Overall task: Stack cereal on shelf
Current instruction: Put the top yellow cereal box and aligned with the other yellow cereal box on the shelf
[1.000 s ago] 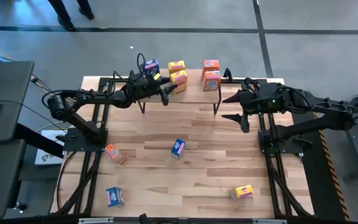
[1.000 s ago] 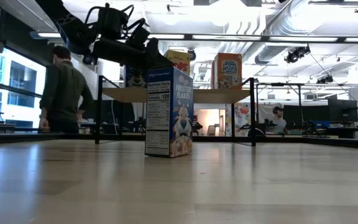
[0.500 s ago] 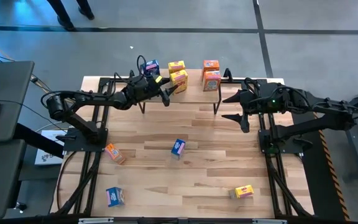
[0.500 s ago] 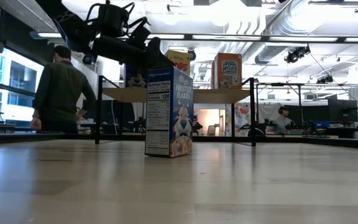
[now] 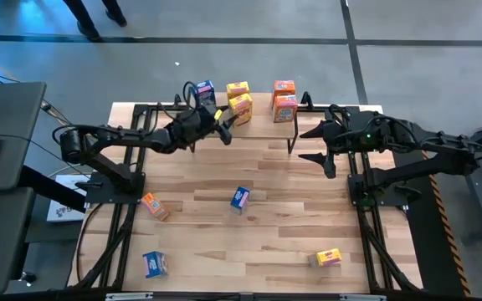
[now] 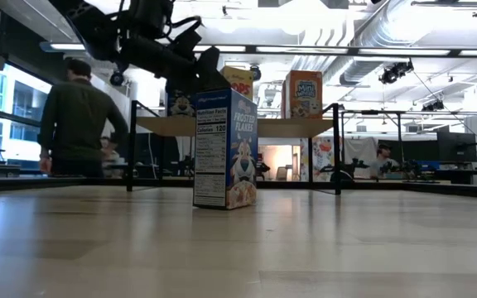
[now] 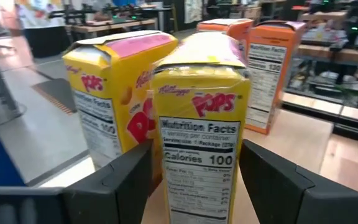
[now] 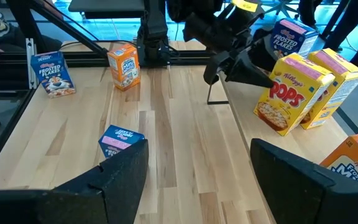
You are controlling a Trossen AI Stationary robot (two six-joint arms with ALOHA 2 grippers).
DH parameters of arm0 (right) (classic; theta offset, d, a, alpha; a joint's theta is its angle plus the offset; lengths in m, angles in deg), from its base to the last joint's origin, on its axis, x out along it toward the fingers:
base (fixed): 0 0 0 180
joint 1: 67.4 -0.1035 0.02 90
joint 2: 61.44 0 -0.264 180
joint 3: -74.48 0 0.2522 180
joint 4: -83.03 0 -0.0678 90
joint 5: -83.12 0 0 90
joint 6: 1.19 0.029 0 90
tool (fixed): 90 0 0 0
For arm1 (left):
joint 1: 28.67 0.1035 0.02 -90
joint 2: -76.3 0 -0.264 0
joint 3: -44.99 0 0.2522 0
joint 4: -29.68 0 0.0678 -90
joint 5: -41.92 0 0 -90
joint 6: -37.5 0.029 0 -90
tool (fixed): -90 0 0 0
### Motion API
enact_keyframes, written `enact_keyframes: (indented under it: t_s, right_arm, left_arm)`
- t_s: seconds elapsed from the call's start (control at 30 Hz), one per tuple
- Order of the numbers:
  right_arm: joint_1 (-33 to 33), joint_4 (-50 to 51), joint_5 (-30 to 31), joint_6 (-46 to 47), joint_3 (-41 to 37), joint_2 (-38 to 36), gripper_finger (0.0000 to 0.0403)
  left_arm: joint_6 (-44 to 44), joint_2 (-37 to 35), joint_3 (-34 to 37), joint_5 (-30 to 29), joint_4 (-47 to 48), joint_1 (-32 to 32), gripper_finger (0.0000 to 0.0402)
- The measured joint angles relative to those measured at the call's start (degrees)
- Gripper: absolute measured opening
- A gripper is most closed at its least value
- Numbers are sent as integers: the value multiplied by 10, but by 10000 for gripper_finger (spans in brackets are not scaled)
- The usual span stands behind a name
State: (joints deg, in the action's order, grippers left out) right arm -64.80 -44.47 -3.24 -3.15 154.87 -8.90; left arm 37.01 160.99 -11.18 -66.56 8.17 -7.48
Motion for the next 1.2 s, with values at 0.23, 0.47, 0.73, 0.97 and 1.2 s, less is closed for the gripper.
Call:
enact_keyframes:
  t_s: [0.23, 0.47, 0.73, 0.97, 1.2]
  right_arm:
    - [0, 0, 0, 0, 0, 0, 275]
    - [0, 0, 0, 0, 0, 0, 275]
    - [0, 0, 0, 0, 0, 0, 275]
    - [0, 0, 0, 0, 0, 0, 275]
    - [0, 0, 0, 0, 0, 0, 275]
  left_arm:
    - [2, -7, 0, -93, 24, -39, 223]
    - [7, -31, 0, -166, 67, -99, 223]
    - [41, -30, 0, -169, 68, -154, 223]
    - [51, -20, -1, -72, 46, -152, 223]
    - [52, -20, -1, -40, 35, -127, 223]
